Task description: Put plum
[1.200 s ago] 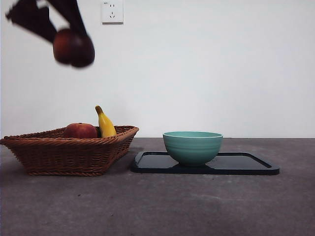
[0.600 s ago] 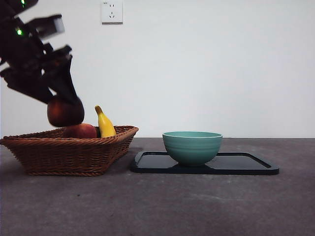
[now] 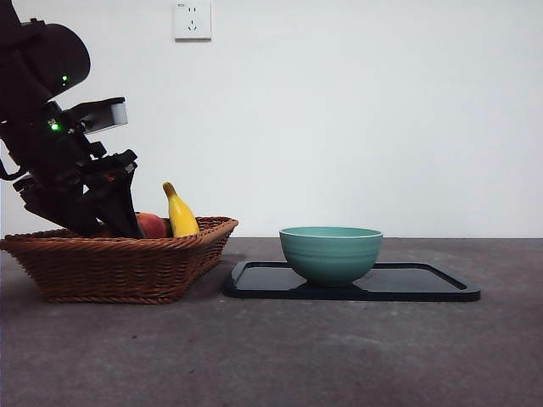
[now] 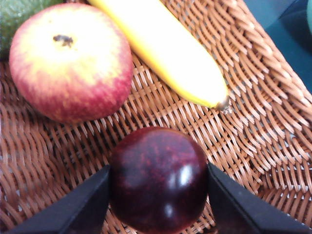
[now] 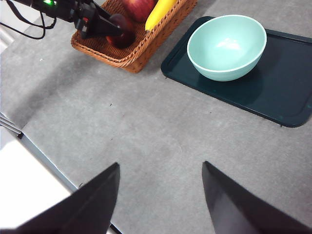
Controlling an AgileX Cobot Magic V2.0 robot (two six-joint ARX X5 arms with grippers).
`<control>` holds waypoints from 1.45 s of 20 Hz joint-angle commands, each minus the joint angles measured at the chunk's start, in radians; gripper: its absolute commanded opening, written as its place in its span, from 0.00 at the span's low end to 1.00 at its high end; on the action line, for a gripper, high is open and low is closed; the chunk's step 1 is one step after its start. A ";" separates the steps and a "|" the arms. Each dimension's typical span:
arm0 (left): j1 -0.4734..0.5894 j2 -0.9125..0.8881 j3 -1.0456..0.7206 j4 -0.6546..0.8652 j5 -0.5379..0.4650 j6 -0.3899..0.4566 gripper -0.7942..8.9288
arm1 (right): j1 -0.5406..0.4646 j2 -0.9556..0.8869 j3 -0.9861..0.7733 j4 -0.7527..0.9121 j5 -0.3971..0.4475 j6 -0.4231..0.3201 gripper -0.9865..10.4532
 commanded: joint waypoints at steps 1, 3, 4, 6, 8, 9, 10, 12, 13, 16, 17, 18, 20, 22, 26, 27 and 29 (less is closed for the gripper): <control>0.000 0.021 0.008 0.010 0.002 0.008 0.32 | 0.006 0.005 0.009 0.010 0.003 -0.008 0.32; 0.000 0.021 0.008 0.007 0.002 0.003 0.42 | 0.006 0.005 0.009 0.011 0.004 -0.008 0.32; 0.000 0.021 0.008 0.006 0.002 0.002 0.47 | 0.006 0.005 0.009 0.012 0.004 -0.008 0.32; -0.003 0.021 0.008 0.007 0.002 -0.003 0.50 | 0.006 0.005 0.009 0.013 0.004 -0.008 0.32; -0.003 0.020 0.009 0.007 0.002 -0.007 0.50 | 0.006 0.005 0.009 0.013 0.003 -0.008 0.32; -0.003 0.015 0.010 0.008 0.002 -0.024 0.50 | 0.006 0.005 0.009 0.013 0.003 -0.008 0.32; -0.003 0.006 0.010 0.010 0.002 -0.034 0.50 | 0.006 0.005 0.009 0.013 0.004 -0.008 0.32; -0.003 -0.028 0.010 0.009 0.002 -0.043 0.50 | 0.006 0.005 0.009 0.013 0.003 -0.008 0.32; -0.003 -0.047 0.011 0.009 0.002 -0.050 0.50 | 0.006 0.005 0.009 0.013 0.003 -0.008 0.32; -0.003 -0.127 0.011 0.005 0.002 -0.084 0.50 | 0.006 0.005 0.009 0.013 0.003 -0.008 0.32; -0.003 -0.154 0.011 0.000 0.003 -0.100 0.50 | 0.006 0.005 0.009 0.013 0.003 -0.008 0.32; -0.005 -0.190 0.011 -0.013 0.013 -0.119 0.50 | 0.006 0.005 0.009 0.013 0.003 -0.008 0.32; -0.011 -0.259 0.011 -0.034 0.084 -0.138 0.50 | 0.006 0.005 0.009 0.014 0.003 -0.009 0.32; -0.018 -0.331 0.011 -0.059 0.167 -0.175 0.50 | 0.006 0.005 0.009 0.018 0.003 -0.009 0.32; -0.038 -0.478 0.012 -0.155 0.283 -0.212 0.50 | 0.006 0.005 0.009 0.021 0.003 -0.009 0.32; -0.042 -0.508 0.011 -0.185 0.299 -0.212 0.50 | 0.006 0.005 0.009 0.021 0.003 -0.009 0.32; -0.049 -0.575 0.011 -0.268 0.333 -0.212 0.50 | 0.006 0.005 0.009 0.021 0.003 -0.009 0.32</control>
